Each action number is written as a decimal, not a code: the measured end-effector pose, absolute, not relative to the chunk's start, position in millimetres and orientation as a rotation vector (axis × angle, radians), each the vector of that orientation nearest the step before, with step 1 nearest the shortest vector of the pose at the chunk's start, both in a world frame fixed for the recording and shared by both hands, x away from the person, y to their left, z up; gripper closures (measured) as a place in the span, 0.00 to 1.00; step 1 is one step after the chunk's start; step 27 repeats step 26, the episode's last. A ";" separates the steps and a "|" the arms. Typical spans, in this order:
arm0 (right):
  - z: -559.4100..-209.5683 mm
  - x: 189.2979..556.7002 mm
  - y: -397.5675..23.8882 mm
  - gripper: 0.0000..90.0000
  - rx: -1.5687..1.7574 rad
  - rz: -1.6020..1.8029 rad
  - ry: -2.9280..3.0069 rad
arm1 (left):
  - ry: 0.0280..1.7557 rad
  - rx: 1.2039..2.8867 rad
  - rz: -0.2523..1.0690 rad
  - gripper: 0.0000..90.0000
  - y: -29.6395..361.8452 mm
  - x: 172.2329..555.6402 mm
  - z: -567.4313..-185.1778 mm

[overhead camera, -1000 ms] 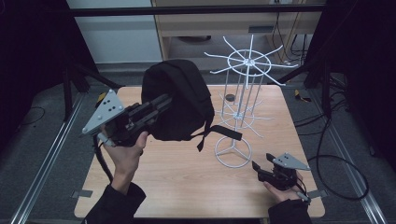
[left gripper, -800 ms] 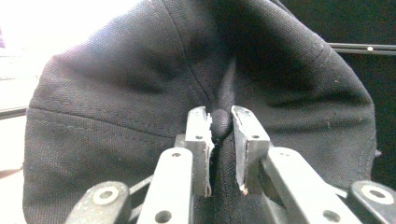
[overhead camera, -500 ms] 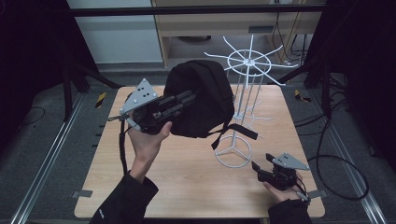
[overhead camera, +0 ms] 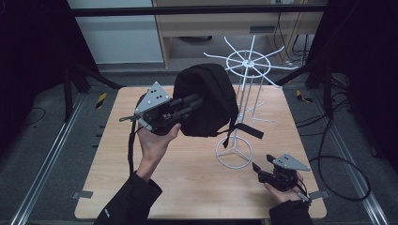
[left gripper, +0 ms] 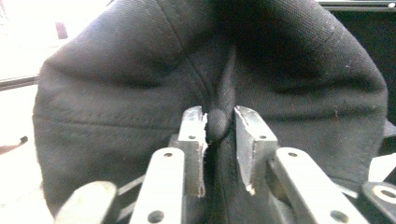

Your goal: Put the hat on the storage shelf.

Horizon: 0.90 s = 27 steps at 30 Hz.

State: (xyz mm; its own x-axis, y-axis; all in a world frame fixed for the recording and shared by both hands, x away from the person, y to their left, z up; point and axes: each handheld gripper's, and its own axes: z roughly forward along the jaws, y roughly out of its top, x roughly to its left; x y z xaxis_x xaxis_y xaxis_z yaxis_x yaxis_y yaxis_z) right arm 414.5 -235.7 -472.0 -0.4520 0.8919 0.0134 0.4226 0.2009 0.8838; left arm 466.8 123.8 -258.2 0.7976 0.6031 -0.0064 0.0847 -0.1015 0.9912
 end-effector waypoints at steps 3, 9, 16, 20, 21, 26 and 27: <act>-471.7 414.2 -235.7 0.38 1.227 1.200 1.966 | 0.564 1.626 0.490 0.70 129.1 465.9 -261.9; -471.9 414.3 -236.5 0.38 1.224 1.197 1.961 | 0.585 1.616 0.507 0.54 150.6 455.4 -271.4; -471.9 414.4 -238.0 0.37 1.230 1.196 1.948 | 0.646 1.648 0.544 0.41 188.5 439.6 -303.9; -472.7 414.9 -239.4 0.33 1.236 1.188 1.938 | 0.767 1.722 0.568 0.35 224.7 431.5 -357.3; -473.1 415.3 -239.5 0.33 1.239 1.187 1.935 | 0.800 1.728 0.563 0.34 231.9 431.1 -369.6; -474.4 416.0 -239.7 0.29 1.260 1.183 1.928 | 0.954 1.750 0.557 0.28 258.1 432.4 -417.0; -474.4 416.0 -239.7 0.29 1.260 1.183 1.928 | 0.954 1.750 0.557 0.28 258.1 432.4 -417.0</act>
